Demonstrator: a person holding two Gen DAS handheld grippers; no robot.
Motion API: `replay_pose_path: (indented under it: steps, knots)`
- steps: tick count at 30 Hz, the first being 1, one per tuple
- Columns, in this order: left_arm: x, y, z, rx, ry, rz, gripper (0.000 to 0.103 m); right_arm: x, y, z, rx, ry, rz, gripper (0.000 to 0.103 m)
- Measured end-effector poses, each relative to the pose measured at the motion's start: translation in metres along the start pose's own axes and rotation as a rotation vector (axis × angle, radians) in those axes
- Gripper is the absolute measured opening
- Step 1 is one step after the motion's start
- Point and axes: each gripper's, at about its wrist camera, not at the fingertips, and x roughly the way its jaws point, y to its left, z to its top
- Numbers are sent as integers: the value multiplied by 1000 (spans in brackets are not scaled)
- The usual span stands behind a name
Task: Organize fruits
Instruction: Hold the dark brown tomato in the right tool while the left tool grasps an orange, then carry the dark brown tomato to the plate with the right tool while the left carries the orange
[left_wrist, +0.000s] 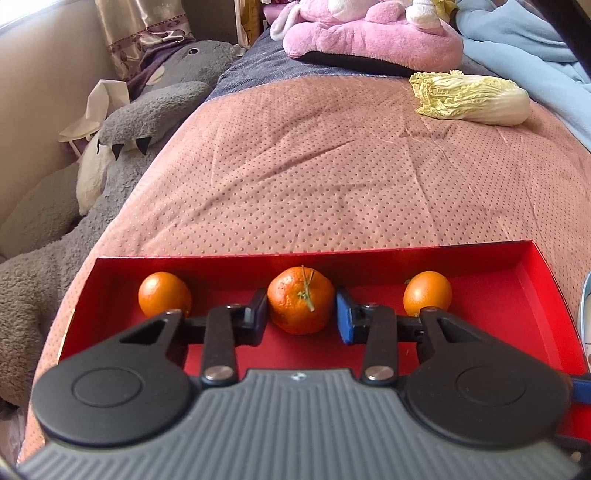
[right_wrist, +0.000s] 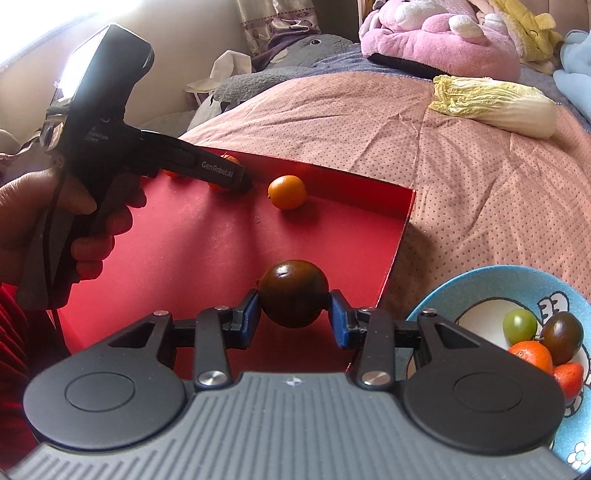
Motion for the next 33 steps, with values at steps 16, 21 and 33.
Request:
replay_pose_path:
  steps: [16, 21, 33]
  knots:
    - [-39, 7, -18, -83, -3, 24, 39, -29, 12, -5, -12, -54, 57, 46]
    - [-52, 1, -27, -100, -6, 38, 39, -45, 12, -7, -18, -79, 64, 46]
    - [-80, -36, -35, -75, -37, -15, 39, -79, -7, -11, 0, -131, 38, 46]
